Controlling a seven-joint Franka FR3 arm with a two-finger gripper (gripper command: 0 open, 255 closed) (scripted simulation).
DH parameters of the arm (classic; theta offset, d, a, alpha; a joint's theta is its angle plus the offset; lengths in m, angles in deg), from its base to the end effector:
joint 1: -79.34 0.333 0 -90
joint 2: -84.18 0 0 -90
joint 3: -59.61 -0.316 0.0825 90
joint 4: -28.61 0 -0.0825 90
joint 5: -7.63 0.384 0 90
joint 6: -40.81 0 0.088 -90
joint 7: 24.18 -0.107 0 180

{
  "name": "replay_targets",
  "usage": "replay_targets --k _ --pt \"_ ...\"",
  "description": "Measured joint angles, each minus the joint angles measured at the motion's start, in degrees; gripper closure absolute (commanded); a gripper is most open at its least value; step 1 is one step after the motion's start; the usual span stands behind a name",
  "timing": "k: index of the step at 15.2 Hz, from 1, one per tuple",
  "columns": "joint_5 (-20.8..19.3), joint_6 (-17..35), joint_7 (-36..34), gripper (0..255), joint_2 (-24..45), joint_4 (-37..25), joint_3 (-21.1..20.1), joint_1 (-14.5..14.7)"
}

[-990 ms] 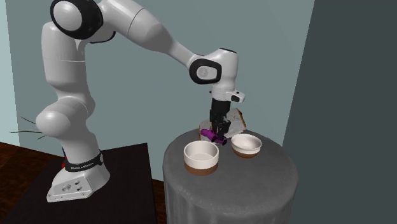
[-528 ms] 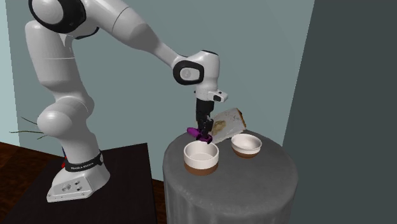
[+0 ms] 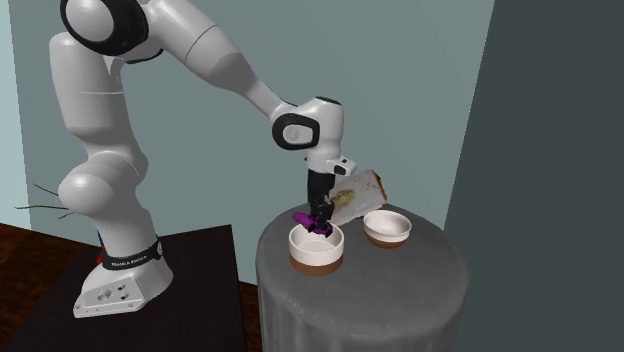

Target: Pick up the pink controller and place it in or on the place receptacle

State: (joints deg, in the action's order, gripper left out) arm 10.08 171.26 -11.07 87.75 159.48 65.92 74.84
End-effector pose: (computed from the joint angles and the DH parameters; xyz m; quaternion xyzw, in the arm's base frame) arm 0.5054 -0.0954 0.3206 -0.9993 -0.0056 0.0313 0.0193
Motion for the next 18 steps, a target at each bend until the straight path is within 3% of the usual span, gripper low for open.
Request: replay_targets --k 5,11,12,18 --pt "0.5 3.7 0.5 255 2.6 1.1 0.0 -0.1" --pt "0.6 4.1 0.5 255 2.8 1.3 -0.1 -0.1" --pt "0.6 4.1 0.5 0 2.8 1.3 -0.1 -0.1" --pt "0.6 4.1 0.5 0 2.8 1.3 -0.1 -0.1"
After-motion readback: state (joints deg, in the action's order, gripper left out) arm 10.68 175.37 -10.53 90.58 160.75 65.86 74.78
